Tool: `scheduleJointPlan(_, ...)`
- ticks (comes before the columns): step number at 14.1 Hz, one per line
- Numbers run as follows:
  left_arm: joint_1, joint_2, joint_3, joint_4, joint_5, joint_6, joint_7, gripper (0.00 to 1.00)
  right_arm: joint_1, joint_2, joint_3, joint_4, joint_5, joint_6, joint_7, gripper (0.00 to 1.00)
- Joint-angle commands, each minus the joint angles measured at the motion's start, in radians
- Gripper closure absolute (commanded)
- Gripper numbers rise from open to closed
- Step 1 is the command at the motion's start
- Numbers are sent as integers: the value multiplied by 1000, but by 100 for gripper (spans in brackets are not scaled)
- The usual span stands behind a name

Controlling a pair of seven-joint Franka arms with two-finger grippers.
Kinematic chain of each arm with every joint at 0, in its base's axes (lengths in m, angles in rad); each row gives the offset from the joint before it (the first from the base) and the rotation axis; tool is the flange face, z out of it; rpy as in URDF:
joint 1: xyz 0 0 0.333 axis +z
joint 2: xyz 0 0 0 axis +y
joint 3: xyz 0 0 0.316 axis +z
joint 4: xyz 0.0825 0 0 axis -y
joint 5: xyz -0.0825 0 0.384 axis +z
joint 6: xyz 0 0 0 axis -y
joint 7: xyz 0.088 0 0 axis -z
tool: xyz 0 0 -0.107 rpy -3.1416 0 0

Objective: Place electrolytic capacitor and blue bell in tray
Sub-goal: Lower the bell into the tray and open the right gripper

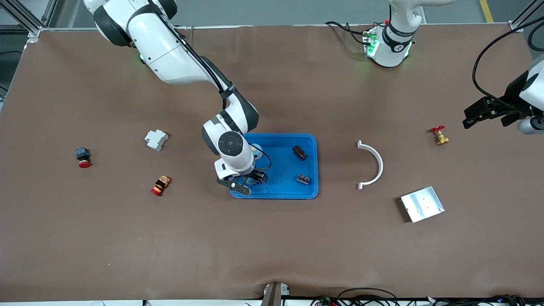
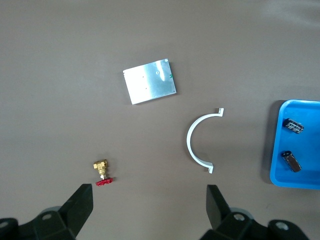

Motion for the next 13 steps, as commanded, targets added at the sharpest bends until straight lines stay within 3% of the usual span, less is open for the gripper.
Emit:
scheduleJointPlan(1, 4, 0, 2, 8, -1, -18, 34, 0, 13, -22, -5, 27, -12, -62, 26, 0)
scheduleJointPlan(5, 2, 2, 4, 11, 1, -12, 34, 0, 6, -44, -3, 137, -14, -272, 14, 0)
scheduleJointPlan(10, 2, 5, 2, 11, 1, -6, 34, 0, -66, -160, -5, 166, -11, -390, -75, 0)
scheduleJointPlan(13, -5, 3, 1, 13, 1, -4, 34, 0, -143, -229, -11, 156, -18, -457, -296, 0)
